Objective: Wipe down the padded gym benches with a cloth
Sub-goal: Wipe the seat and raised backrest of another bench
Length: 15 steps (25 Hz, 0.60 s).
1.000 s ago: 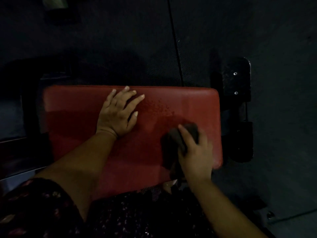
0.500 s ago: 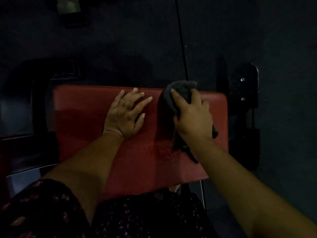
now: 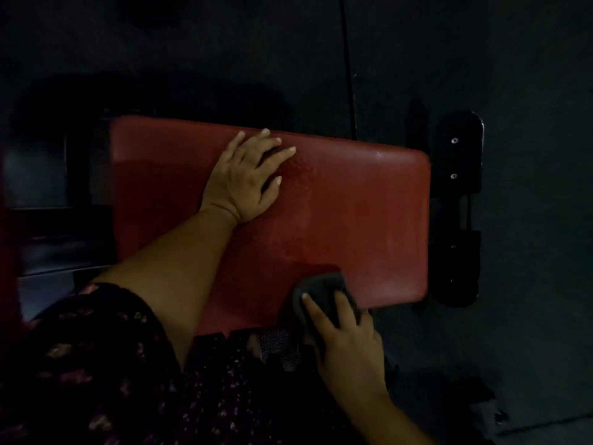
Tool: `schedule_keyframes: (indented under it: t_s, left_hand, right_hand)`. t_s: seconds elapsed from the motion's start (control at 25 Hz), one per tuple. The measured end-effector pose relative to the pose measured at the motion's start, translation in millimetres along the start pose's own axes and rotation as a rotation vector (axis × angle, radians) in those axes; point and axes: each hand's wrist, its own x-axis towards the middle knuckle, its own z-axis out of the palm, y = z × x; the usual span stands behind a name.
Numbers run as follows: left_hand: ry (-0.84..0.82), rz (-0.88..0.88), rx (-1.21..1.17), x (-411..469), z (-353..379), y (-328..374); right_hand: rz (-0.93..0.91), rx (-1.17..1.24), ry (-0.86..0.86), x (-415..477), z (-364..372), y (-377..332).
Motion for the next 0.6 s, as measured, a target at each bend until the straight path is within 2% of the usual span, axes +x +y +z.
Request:
schedule_keyframes:
  t_s: [0.16,0.36,0.48,0.6]
  left_hand:
    - [-0.077,-0.011,-0.046,4.2,-5.3,2.1]
    - [-0.119,-0.025,-0.125,2.7,-20.8,-3.6]
    - [-0.071,-0.071,-0.083,-20.4,-29.3,-15.1]
    - [0.017,-0.176,-0.010,-61.6,-38.3,-26.6]
  right_hand:
    - [-0.083,0.018,0.167,84.2,-49.2,12.2]
    - [-0.003,-0.004,0.276,214.1,-114.8,3.7]
    - [0.022,0.008,0.209,240.5,-125.6,-9.3]
    - [-0.046,0.029,0.111,217.5,-110.1,-18.9]
